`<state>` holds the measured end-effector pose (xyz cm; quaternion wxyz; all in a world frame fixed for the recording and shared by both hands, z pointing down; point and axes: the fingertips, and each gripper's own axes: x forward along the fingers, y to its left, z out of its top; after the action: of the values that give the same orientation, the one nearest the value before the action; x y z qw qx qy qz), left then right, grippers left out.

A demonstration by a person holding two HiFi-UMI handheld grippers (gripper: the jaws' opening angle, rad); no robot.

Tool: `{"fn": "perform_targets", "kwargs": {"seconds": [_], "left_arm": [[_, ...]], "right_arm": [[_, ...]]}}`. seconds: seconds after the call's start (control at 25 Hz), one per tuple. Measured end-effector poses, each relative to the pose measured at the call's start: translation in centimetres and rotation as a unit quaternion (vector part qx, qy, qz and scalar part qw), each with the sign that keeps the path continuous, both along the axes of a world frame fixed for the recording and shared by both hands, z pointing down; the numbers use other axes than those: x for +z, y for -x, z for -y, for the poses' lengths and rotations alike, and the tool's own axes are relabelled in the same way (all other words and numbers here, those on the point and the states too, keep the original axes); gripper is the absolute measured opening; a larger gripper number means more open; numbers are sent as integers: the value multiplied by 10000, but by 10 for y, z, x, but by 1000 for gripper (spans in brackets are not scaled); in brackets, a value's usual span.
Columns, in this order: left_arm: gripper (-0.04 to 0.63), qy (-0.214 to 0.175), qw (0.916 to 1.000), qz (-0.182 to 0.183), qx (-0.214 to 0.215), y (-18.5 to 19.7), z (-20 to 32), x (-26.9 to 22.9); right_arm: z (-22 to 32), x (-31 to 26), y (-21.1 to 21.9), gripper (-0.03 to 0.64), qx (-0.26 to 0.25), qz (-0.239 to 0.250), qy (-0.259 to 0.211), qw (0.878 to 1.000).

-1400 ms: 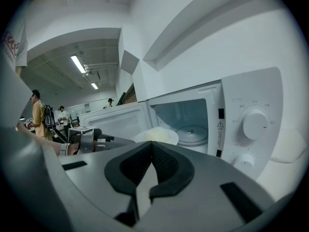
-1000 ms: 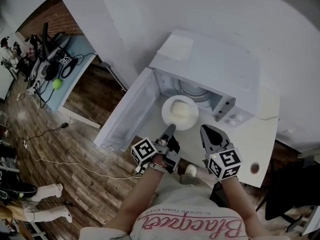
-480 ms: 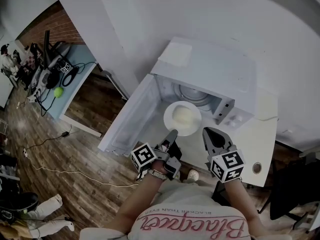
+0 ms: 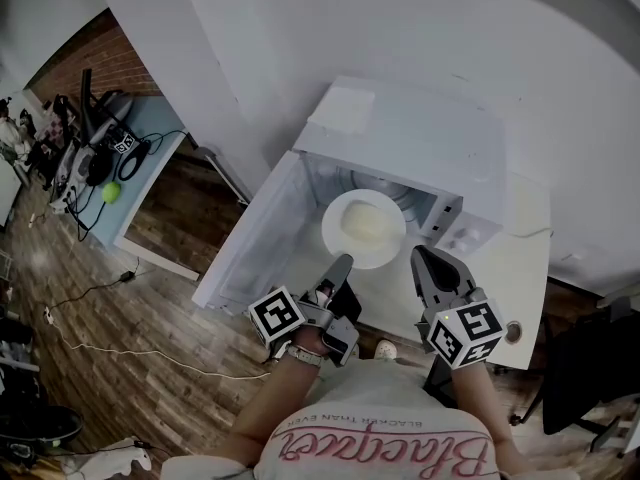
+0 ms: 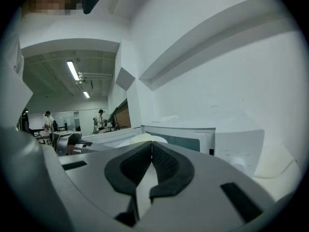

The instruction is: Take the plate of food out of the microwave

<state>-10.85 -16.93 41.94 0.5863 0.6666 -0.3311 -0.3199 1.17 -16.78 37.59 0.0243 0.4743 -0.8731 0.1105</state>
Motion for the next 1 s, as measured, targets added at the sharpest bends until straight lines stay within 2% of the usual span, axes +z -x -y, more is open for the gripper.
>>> {"fn": "perform_targets", "kwargs": {"seconds": [0.28, 0.56, 0.88, 1.0], "left_arm": [[15, -261, 9996, -130, 52, -7, 4, -27], [15, -416, 9989, -111, 166, -16, 12, -40], [15, -486, 9979, -270, 333, -30, 21, -53], [15, -546, 9973, -303, 392, -35, 24, -59]], "right_arm": [[4, -15, -13, 12, 229, 35, -242, 9994], [6, -28, -18, 12, 349, 61, -477, 9982], [4, -38, -22, 11, 480, -69, -720, 9962], [2, -39, -24, 11, 560, -280, -851, 9944]]}}
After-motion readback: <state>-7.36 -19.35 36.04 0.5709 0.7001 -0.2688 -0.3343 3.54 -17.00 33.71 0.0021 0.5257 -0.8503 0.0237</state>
